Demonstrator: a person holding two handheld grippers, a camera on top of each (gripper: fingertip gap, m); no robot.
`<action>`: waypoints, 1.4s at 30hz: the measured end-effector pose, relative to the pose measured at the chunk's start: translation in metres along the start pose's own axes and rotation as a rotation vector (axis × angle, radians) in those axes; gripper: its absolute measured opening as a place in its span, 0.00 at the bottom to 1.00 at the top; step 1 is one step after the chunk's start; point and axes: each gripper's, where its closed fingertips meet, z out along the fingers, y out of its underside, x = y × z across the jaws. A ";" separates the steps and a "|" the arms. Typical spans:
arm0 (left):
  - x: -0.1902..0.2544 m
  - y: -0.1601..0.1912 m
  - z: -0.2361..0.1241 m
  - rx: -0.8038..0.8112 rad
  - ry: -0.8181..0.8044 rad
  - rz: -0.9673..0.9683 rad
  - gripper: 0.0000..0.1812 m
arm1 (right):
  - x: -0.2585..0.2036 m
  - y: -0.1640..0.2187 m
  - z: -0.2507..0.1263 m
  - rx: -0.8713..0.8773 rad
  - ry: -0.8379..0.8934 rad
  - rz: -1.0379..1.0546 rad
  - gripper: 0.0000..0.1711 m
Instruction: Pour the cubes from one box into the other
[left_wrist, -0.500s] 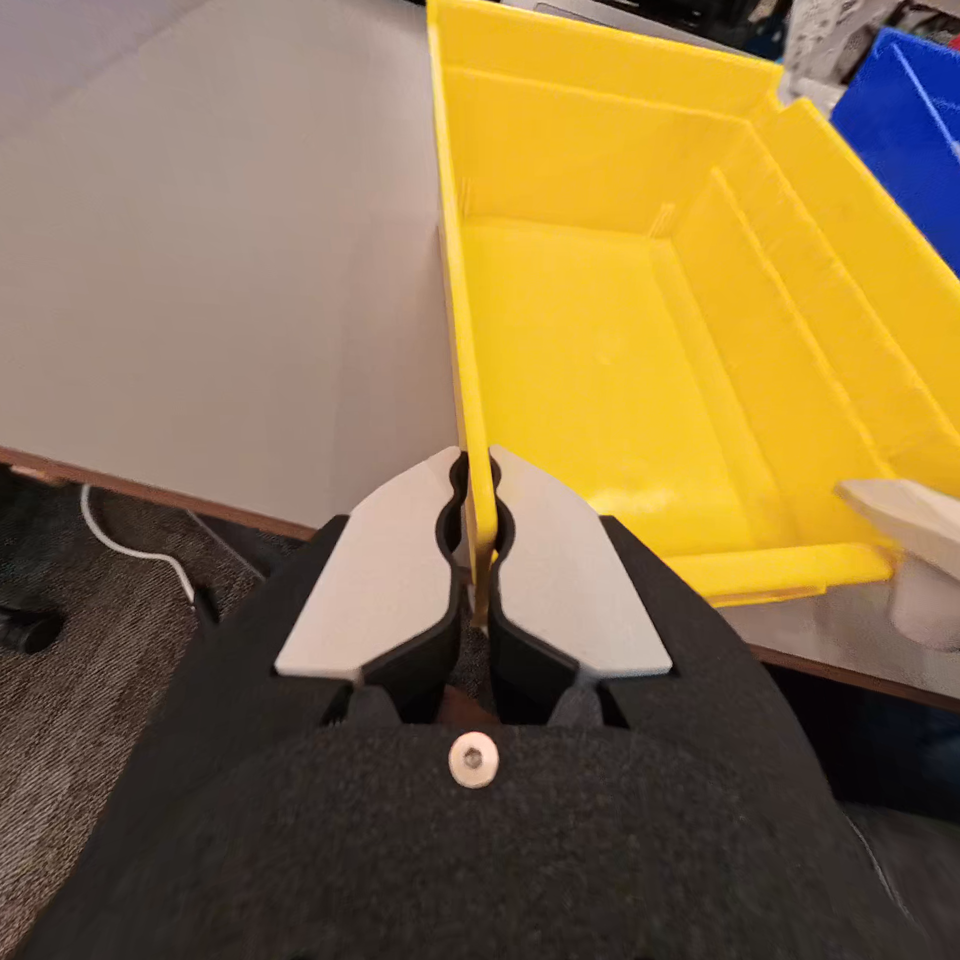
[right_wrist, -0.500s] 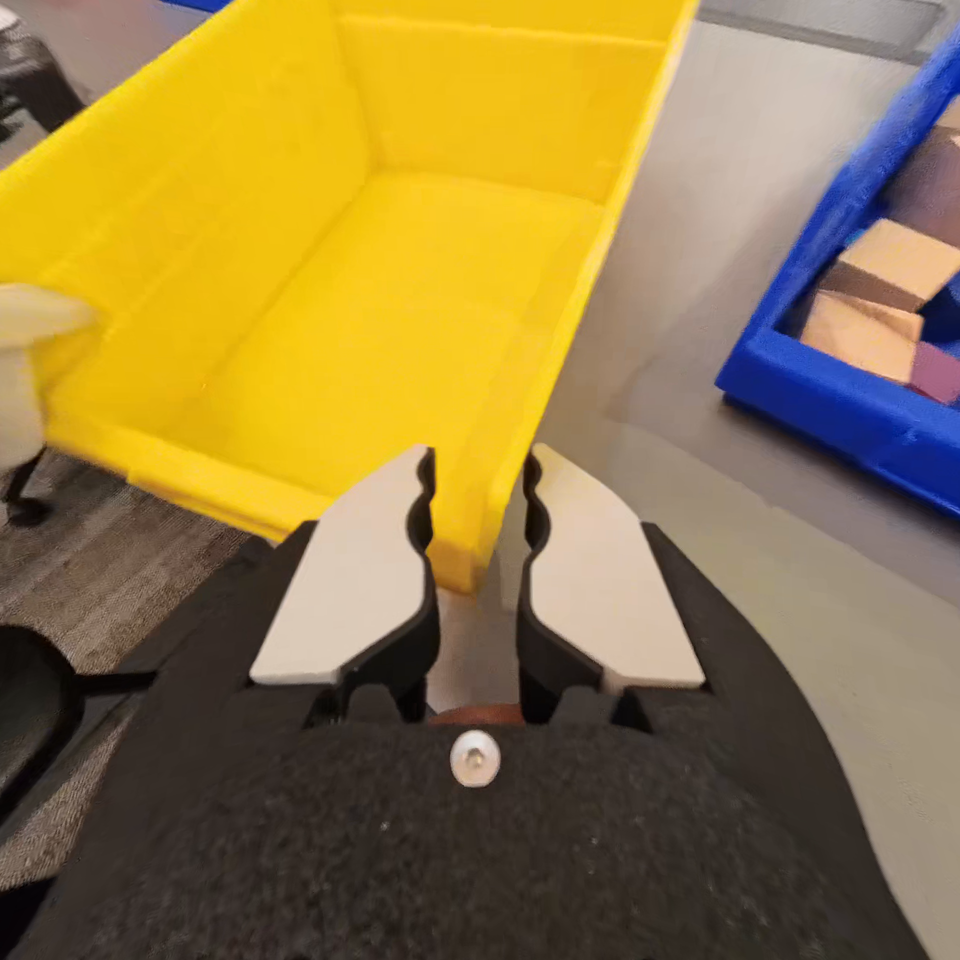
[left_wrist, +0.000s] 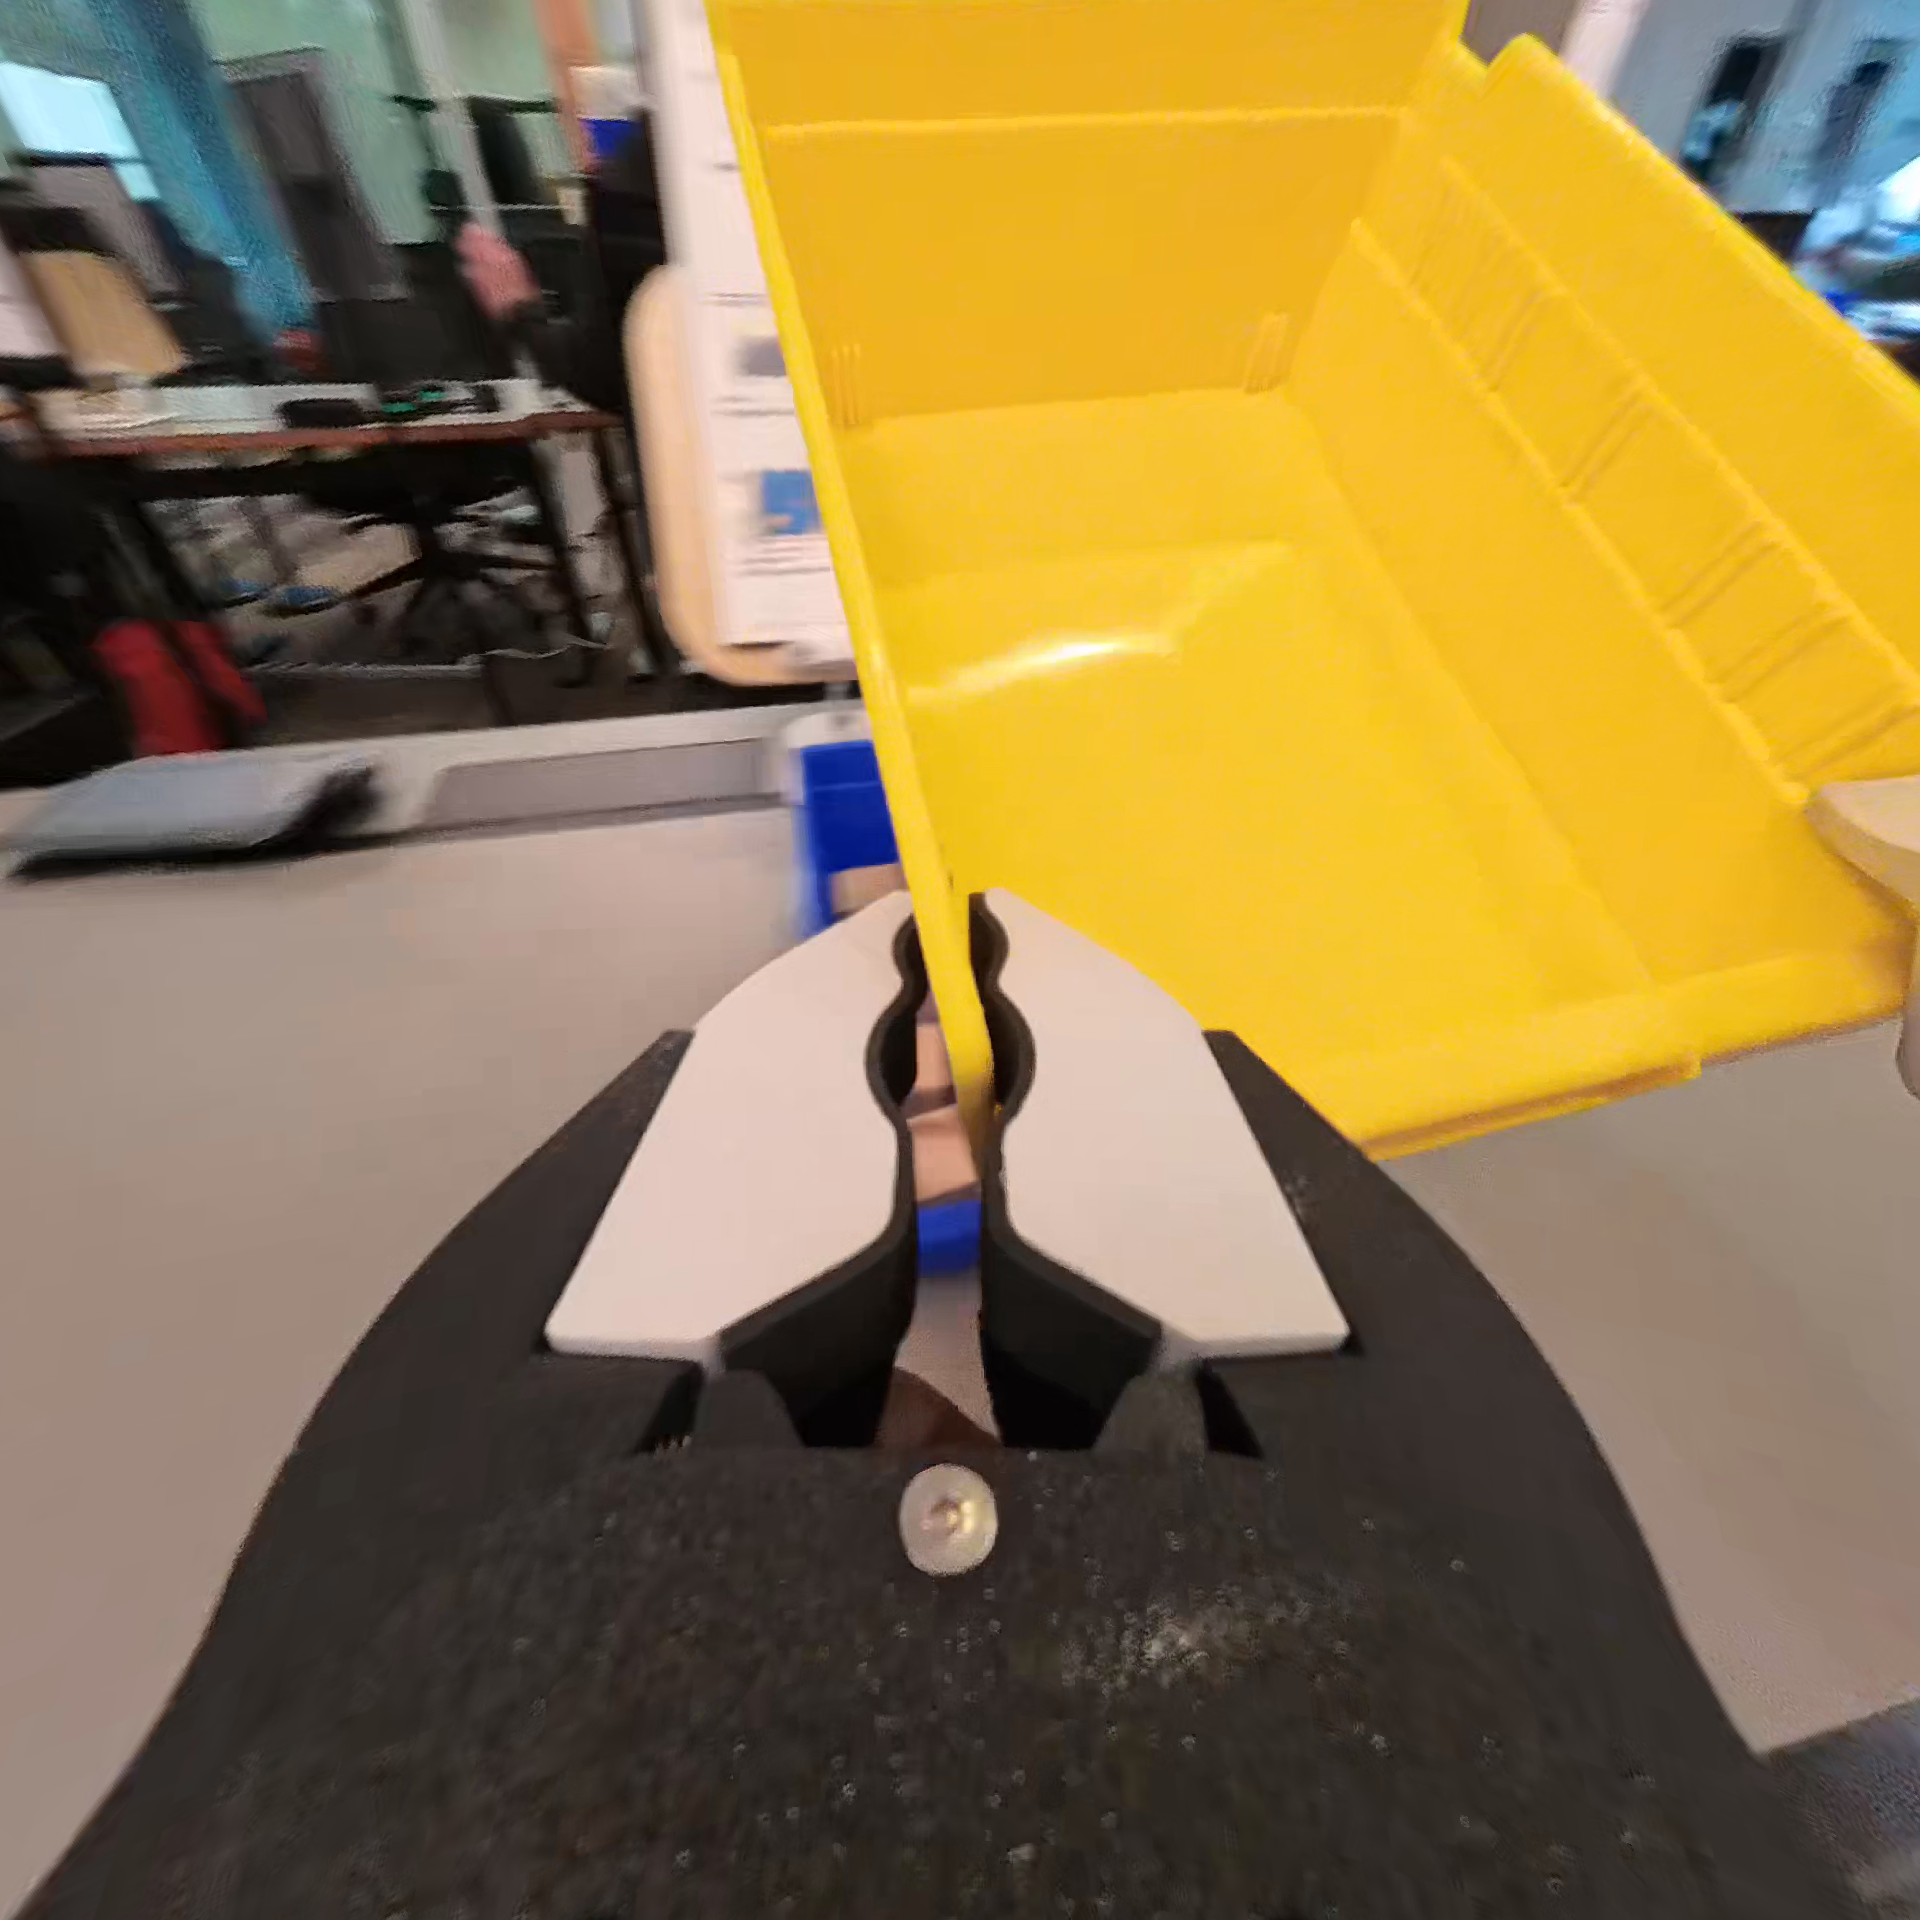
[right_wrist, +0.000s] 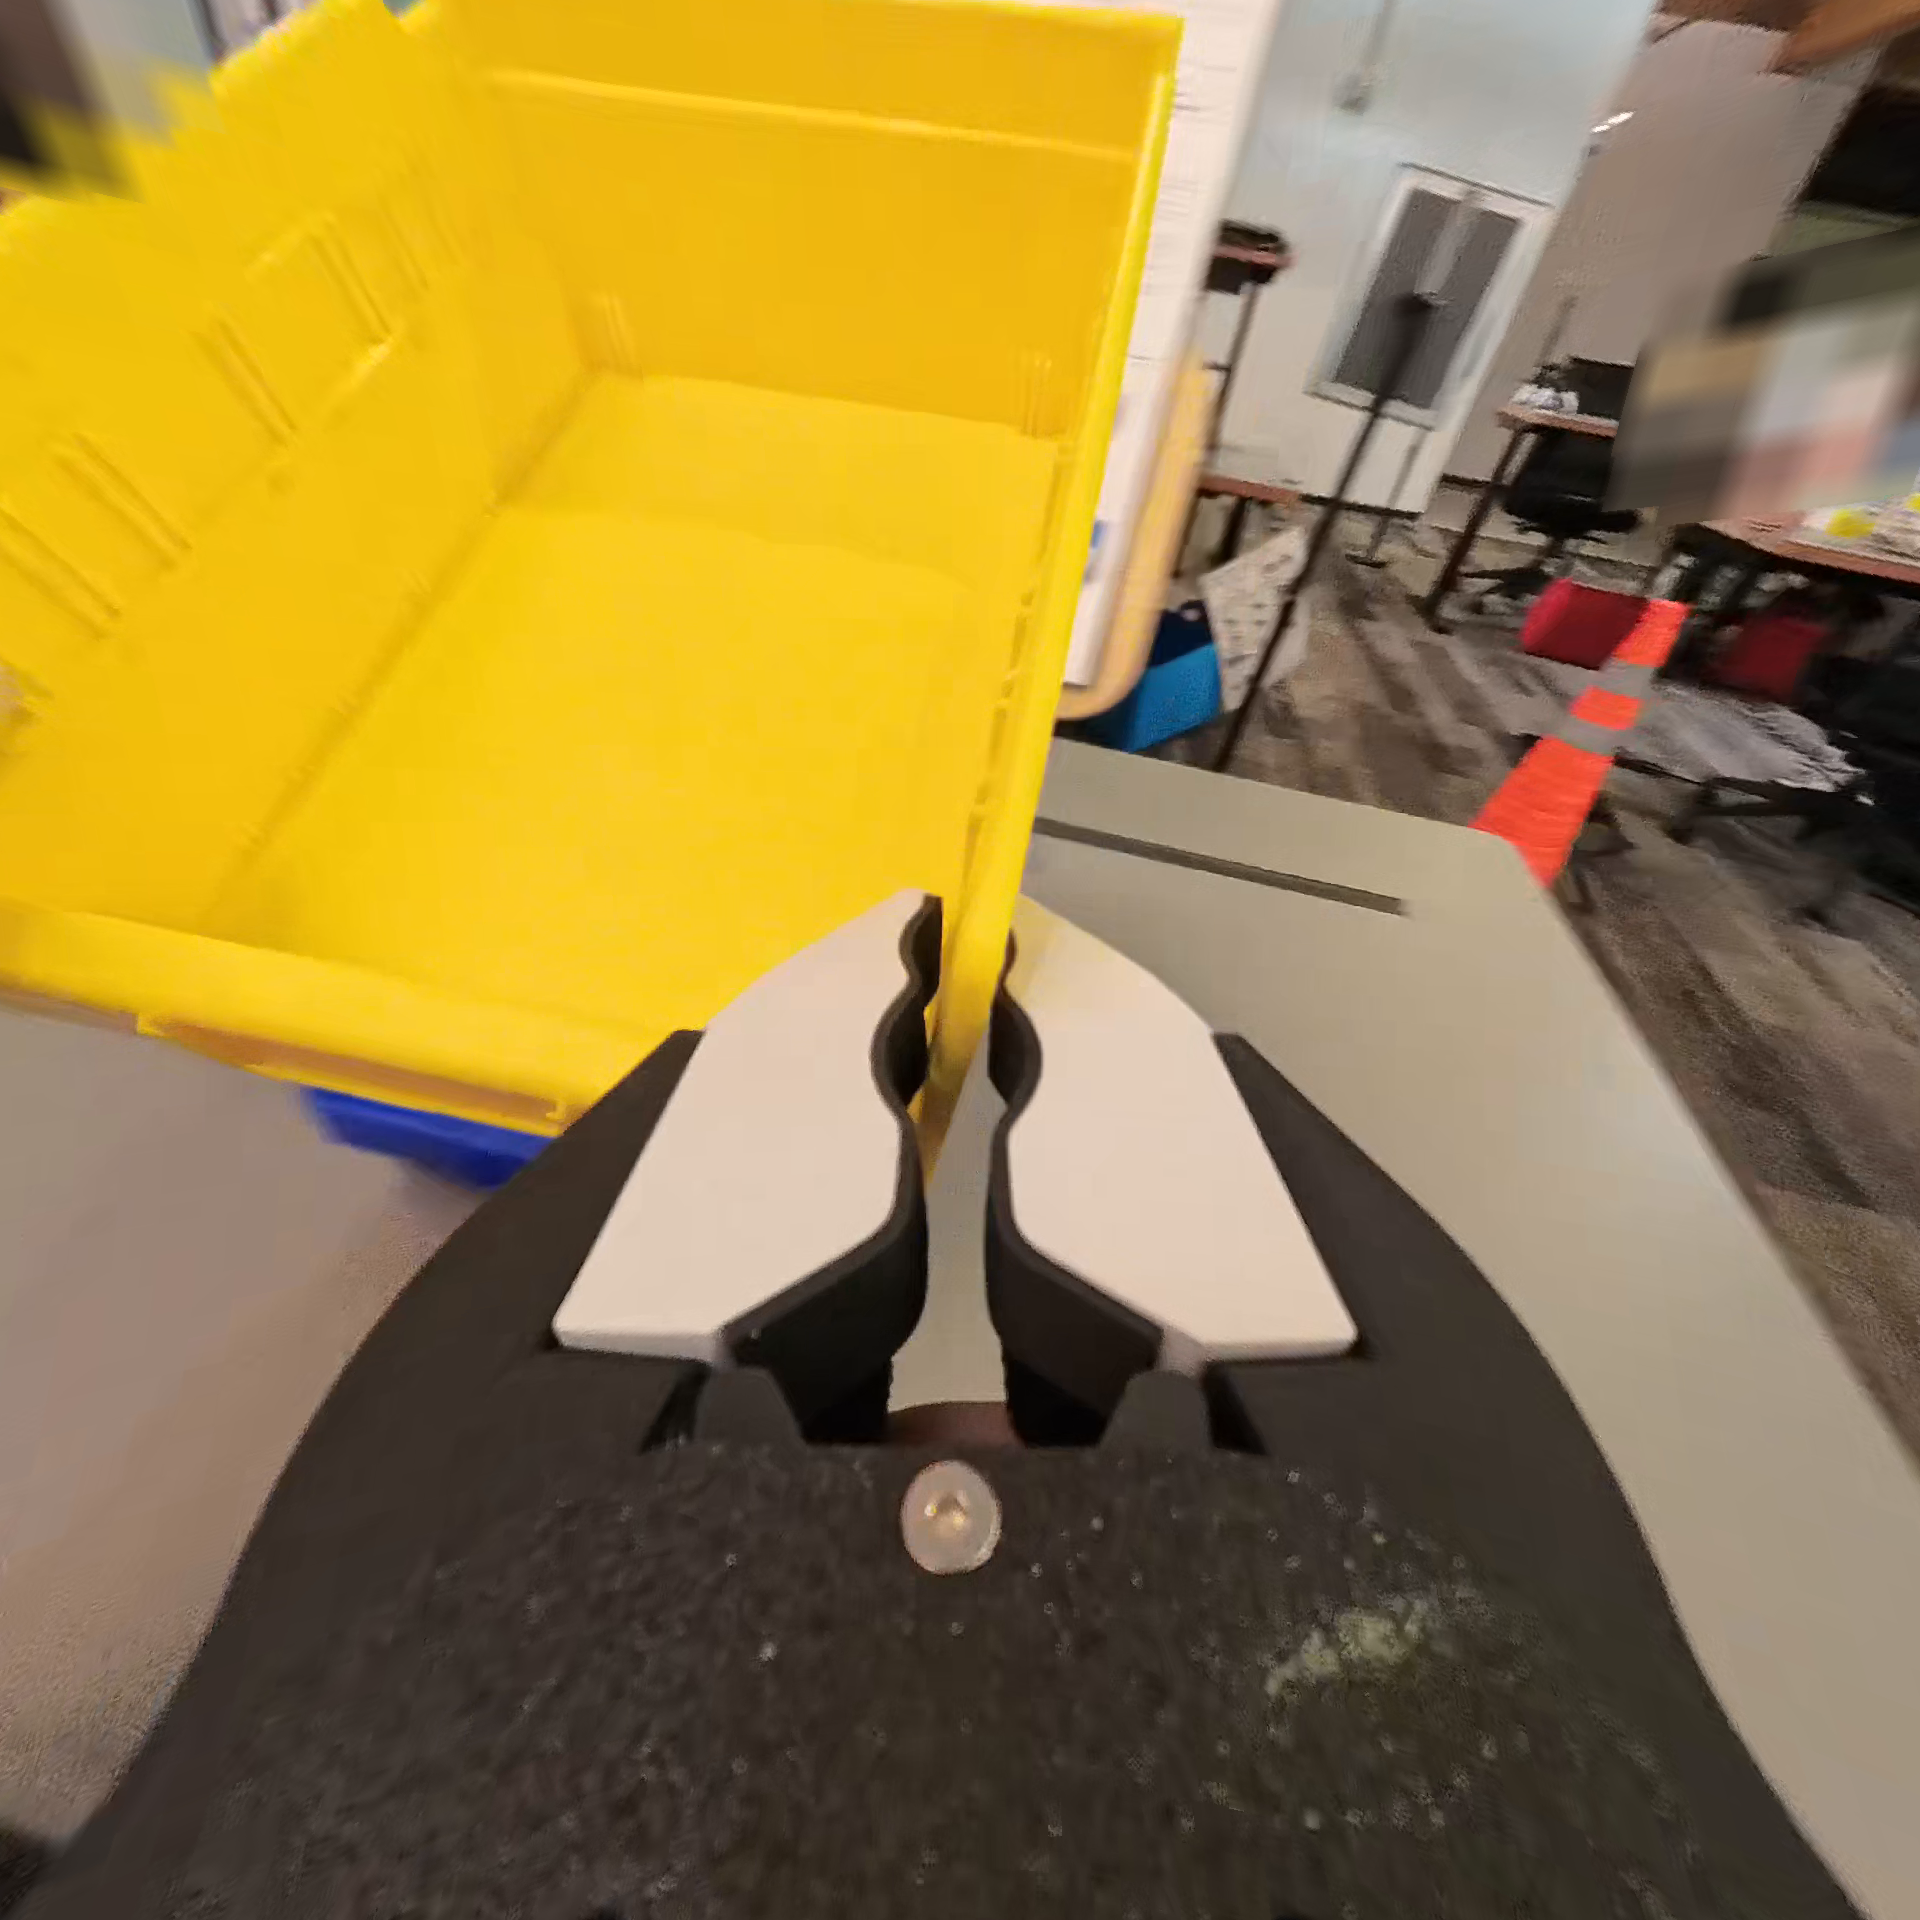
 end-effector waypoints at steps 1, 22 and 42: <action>0.033 0.000 0.021 -0.020 0.044 0.009 0.04 | 0.036 0.008 -0.001 -0.009 0.040 0.004 0.03; 0.304 0.149 0.180 -0.412 0.233 -0.051 0.10 | 0.311 0.218 0.041 -0.367 0.178 0.254 0.03; -0.055 0.141 0.073 -0.320 -0.021 -0.061 0.24 | -0.051 0.156 0.074 -0.401 -0.252 0.287 0.32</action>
